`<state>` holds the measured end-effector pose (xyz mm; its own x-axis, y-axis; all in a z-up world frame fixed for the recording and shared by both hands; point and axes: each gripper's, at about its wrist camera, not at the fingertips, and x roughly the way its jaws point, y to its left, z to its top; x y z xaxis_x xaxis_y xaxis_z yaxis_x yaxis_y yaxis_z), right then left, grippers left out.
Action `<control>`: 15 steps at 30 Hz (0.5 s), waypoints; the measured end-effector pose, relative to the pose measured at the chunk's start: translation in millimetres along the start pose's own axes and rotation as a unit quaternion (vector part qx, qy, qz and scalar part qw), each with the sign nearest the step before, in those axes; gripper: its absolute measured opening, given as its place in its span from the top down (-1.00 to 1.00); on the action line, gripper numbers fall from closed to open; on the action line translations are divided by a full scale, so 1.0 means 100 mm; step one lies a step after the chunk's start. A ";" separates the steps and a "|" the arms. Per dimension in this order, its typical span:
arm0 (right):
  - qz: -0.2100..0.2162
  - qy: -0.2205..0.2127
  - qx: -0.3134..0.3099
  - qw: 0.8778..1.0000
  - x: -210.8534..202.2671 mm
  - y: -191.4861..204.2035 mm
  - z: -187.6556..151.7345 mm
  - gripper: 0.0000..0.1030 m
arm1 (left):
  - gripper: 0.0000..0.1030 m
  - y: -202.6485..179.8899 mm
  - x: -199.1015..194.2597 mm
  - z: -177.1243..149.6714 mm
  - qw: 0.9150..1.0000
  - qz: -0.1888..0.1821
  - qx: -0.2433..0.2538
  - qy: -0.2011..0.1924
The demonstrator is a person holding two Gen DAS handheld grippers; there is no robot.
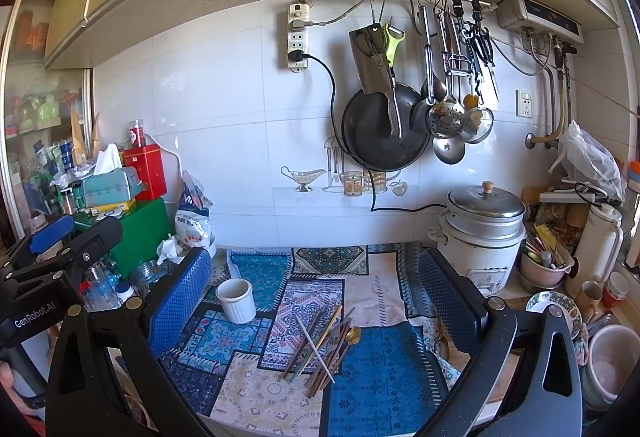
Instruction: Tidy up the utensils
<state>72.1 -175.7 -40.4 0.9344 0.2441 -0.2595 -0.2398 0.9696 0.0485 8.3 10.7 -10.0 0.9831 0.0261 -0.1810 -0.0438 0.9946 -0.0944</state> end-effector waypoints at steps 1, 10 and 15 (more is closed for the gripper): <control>0.000 0.000 0.000 1.000 0.00 0.00 0.00 -1.00 | -0.99 0.00 0.00 0.00 1.000 0.000 0.000 0.000; 0.000 0.000 -0.002 1.000 0.00 0.00 0.00 -1.00 | -0.99 0.00 0.00 0.00 1.000 0.000 0.000 0.000; 0.000 0.000 -0.001 1.000 0.00 0.00 0.00 -1.00 | -0.99 0.01 -0.01 -0.01 1.000 0.000 0.001 0.000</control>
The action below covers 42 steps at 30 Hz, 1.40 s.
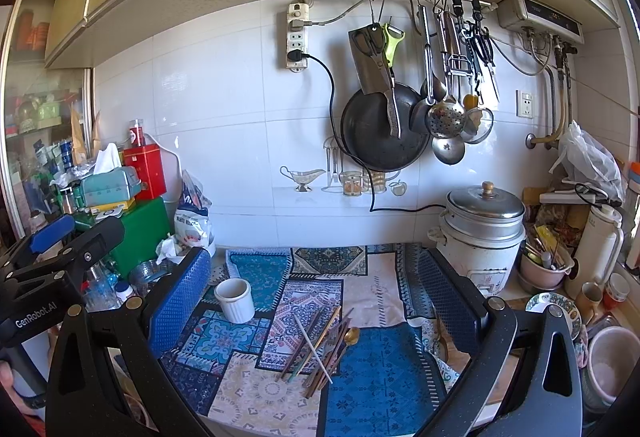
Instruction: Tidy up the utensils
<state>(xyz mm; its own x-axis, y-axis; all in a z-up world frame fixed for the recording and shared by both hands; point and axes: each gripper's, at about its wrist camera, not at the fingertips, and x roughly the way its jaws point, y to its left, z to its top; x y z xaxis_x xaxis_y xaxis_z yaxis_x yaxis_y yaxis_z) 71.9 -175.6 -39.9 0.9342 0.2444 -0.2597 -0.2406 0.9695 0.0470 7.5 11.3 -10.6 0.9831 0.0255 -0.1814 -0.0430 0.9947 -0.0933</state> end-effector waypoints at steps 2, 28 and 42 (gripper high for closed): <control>0.000 0.000 0.001 1.000 0.00 -0.01 0.00 -0.99 | -0.99 -0.01 0.01 0.00 1.000 0.000 0.000 0.000; 0.000 0.031 -0.001 1.000 0.45 -0.10 -0.02 -1.00 | -0.99 0.01 0.46 -0.01 1.000 0.004 -0.005 0.025; -0.055 0.184 -0.022 0.981 1.68 -0.25 -0.56 -0.99 | -0.99 0.48 1.74 -0.51 0.988 0.042 -0.004 0.150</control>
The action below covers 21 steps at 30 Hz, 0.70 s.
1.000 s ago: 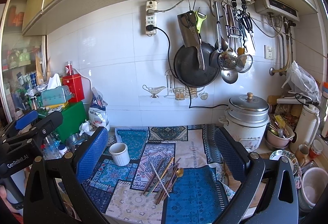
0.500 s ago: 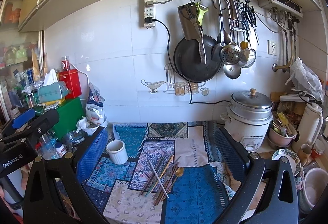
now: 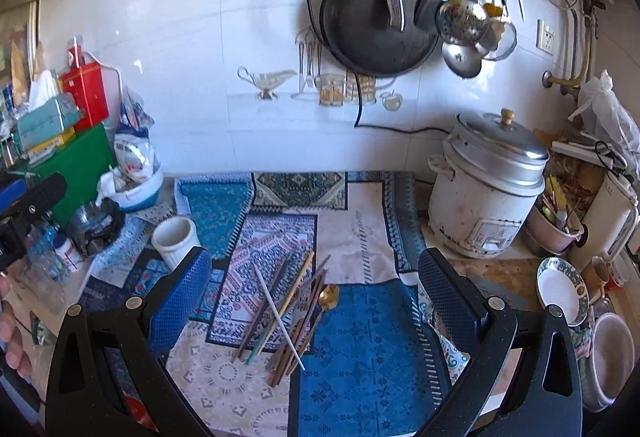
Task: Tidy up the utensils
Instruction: 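Grasp the white chopstick with the right tool while the left tool approaches the pile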
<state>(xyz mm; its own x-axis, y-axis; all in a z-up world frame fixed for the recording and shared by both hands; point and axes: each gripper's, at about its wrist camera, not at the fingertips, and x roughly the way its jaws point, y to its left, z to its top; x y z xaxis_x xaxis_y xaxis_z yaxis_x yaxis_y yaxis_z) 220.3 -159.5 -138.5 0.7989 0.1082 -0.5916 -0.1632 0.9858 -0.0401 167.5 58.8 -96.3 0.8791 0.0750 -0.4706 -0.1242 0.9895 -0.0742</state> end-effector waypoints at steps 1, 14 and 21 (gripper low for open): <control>-0.002 0.020 -0.004 1.000 0.14 0.01 -0.04 -0.99 | -0.99 0.03 0.14 -0.04 1.000 -0.003 0.001 0.019; 0.032 0.235 0.028 0.971 1.59 0.13 -0.48 -0.33 | -0.51 0.21 1.48 -0.62 0.980 -0.037 0.051 0.191; 0.070 0.283 0.003 0.957 2.10 0.36 -0.53 0.16 | -0.24 0.16 1.83 -0.79 0.964 -0.074 0.074 0.245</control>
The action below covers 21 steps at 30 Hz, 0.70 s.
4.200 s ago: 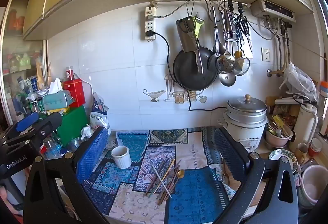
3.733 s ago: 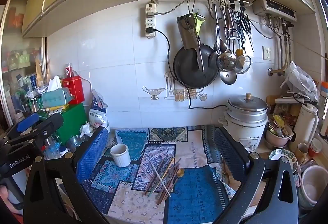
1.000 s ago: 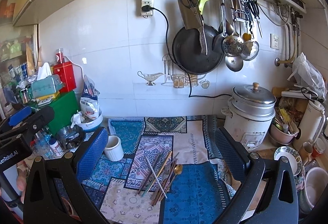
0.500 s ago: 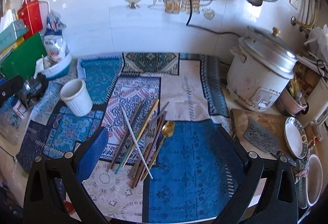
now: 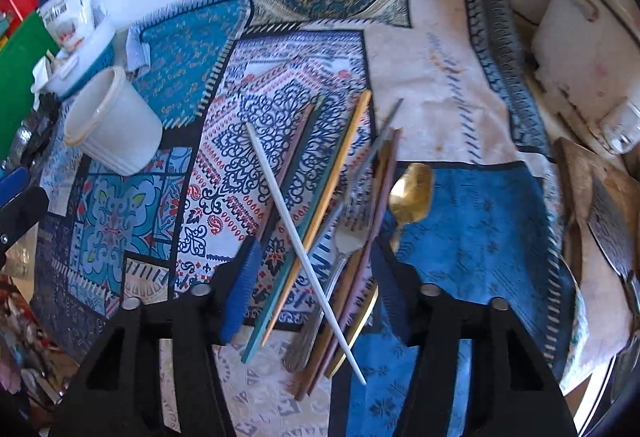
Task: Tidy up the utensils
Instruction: 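Grasp the white chopstick with the right tool while the left tool approaches the pile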
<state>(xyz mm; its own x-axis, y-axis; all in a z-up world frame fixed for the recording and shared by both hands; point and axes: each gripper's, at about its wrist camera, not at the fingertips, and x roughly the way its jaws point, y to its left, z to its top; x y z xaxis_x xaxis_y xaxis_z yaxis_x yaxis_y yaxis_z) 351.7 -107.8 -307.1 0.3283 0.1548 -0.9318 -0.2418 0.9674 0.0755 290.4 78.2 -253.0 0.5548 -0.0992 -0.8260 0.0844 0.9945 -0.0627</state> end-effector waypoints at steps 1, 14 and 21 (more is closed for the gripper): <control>0.008 0.011 -0.006 1.000 0.06 0.02 0.03 0.26 | -0.20 -0.01 0.05 0.01 1.000 -0.004 0.000 0.008; 0.063 0.101 -0.099 0.988 0.51 0.03 0.37 0.60 | -0.15 -0.08 0.46 0.13 0.996 -0.014 -0.056 0.064; 0.085 0.115 -0.117 0.983 0.59 0.04 0.50 0.83 | -0.15 -0.12 0.57 0.14 0.994 -0.008 -0.074 0.079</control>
<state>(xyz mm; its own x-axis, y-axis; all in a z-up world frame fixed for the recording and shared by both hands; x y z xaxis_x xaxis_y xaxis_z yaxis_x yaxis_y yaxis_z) 415.4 -85.0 -344.2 0.0559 0.2347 -0.9705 -0.4870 0.8549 0.1787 332.9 60.3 -291.7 0.4173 -0.1206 -0.9007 -0.0370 0.9881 -0.1495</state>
